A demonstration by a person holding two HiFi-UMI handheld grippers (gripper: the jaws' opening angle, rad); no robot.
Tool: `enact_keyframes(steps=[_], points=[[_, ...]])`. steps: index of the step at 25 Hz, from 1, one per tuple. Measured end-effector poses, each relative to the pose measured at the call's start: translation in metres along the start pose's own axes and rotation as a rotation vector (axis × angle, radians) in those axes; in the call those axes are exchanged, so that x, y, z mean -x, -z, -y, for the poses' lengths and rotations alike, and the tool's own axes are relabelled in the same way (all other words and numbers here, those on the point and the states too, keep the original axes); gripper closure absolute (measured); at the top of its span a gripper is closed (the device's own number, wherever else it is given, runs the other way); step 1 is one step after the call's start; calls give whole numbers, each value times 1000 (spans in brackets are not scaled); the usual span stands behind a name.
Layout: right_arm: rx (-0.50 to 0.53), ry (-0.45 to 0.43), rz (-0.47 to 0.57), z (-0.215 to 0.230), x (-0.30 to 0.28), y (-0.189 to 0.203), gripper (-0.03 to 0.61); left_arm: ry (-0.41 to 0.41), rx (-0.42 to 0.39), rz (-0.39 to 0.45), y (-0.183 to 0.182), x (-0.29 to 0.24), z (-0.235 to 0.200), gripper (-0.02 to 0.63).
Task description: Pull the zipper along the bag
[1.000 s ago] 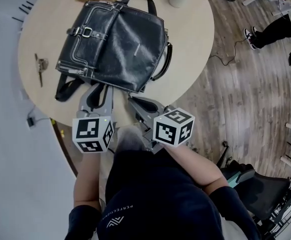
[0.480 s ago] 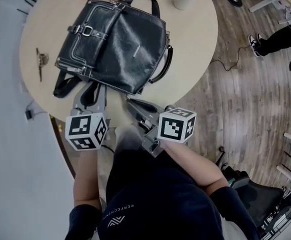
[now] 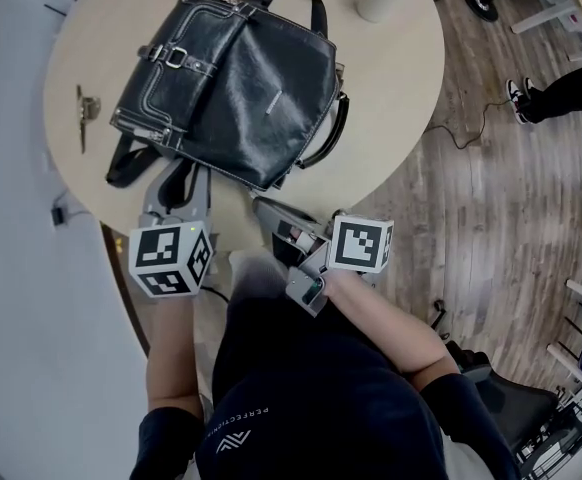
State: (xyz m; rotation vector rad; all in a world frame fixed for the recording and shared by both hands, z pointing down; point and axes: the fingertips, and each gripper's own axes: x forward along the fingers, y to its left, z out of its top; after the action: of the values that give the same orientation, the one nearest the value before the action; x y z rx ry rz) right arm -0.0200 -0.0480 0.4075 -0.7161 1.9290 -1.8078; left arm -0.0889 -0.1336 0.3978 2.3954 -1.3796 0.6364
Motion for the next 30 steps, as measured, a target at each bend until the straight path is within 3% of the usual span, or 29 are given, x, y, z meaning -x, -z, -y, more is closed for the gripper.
enact_keyframes(steps=[6,22,26,30], points=[[-107,-60,-10,-5,5,-4,569,-29,2,-2,0,-1,-2,522],[-147,-108,-115,-9,20,-11,569,-151,20,-9,0,1,-10,528],[-133,-110,-143,-10,24,-11,571,-166,30,-4,-2,-1,-12,531],[-43,-102,-180,-9,22,-10,569,-191,54,8,2,5,-7,555]])
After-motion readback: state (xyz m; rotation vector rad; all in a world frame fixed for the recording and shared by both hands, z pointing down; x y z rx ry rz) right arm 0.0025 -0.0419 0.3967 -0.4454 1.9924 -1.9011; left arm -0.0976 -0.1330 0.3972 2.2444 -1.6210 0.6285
